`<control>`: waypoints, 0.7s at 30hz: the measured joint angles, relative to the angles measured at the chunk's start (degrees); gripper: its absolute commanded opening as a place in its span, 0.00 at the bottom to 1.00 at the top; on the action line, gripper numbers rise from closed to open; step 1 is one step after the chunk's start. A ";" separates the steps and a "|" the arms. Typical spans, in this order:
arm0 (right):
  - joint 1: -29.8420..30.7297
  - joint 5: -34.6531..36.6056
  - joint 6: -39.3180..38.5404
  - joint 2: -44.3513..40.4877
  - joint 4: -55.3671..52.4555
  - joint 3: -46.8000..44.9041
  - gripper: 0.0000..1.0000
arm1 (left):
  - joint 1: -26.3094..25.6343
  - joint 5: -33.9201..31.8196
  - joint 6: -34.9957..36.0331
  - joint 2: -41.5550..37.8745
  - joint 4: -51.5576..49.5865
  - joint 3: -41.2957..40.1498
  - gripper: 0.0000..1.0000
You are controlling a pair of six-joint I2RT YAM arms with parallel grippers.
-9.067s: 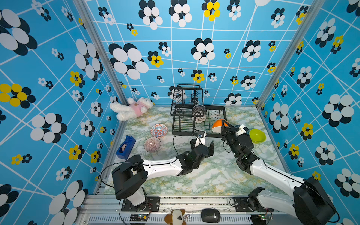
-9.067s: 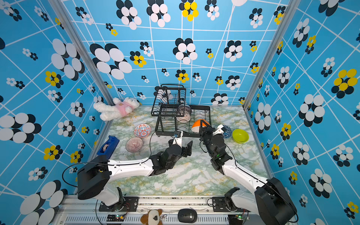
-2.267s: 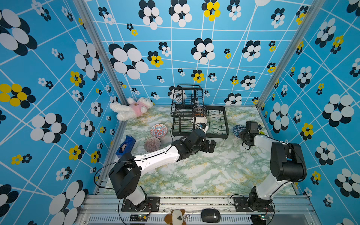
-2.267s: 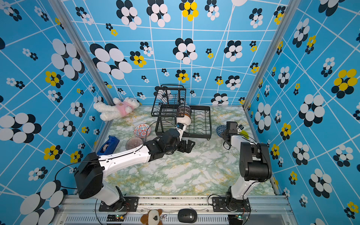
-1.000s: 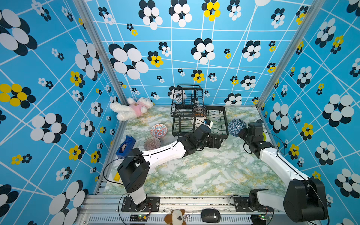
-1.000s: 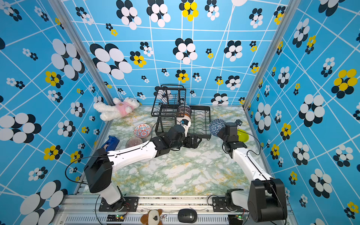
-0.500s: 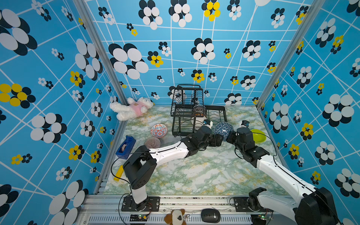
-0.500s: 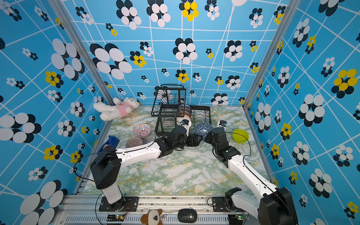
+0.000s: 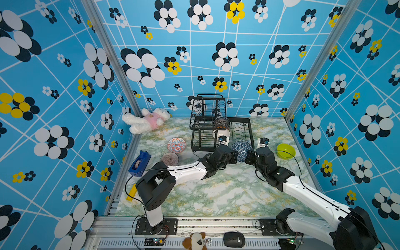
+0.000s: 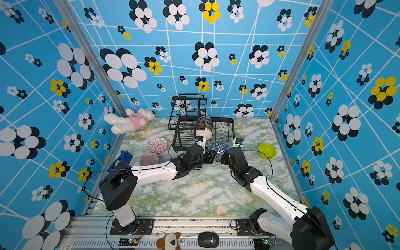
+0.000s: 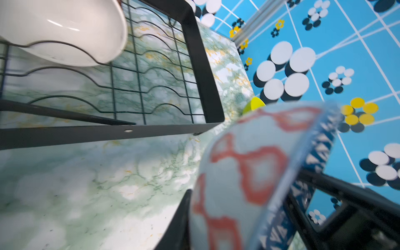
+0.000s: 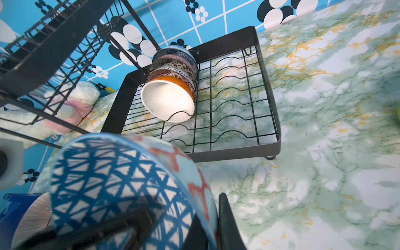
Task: Load bowls into a dish rack
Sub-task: Pick up the bowl from the top-right of the table.
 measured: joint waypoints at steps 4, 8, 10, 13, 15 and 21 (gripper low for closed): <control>1.33 -0.83 -0.11 1.05 0.72 -0.17 0.09 | 0.52 -2.45 0.48 -0.13 1.44 -1.84 0.01; 1.25 -1.53 3.87 2.01 1.07 -0.17 0.25 | 0.46 -3.06 0.37 -0.17 2.14 -2.99 0.00; 0.83 -1.51 7.04 2.01 1.18 -0.02 0.34 | 0.44 -3.15 -0.02 -0.26 2.29 -3.65 0.00; 0.46 -1.57 10.75 2.01 -0.31 1.11 0.45 | 0.31 -3.96 -0.66 -0.28 2.29 -4.07 0.00; 0.00 -2.19 13.05 1.79 -1.81 2.38 0.54 | 0.26 -5.11 -1.11 -0.48 2.38 -4.39 0.00; -4.31 -9.51 22.21 -2.71 -3.67 2.93 0.70 | -0.68 -10.56 -1.95 -0.70 4.61 -5.11 0.00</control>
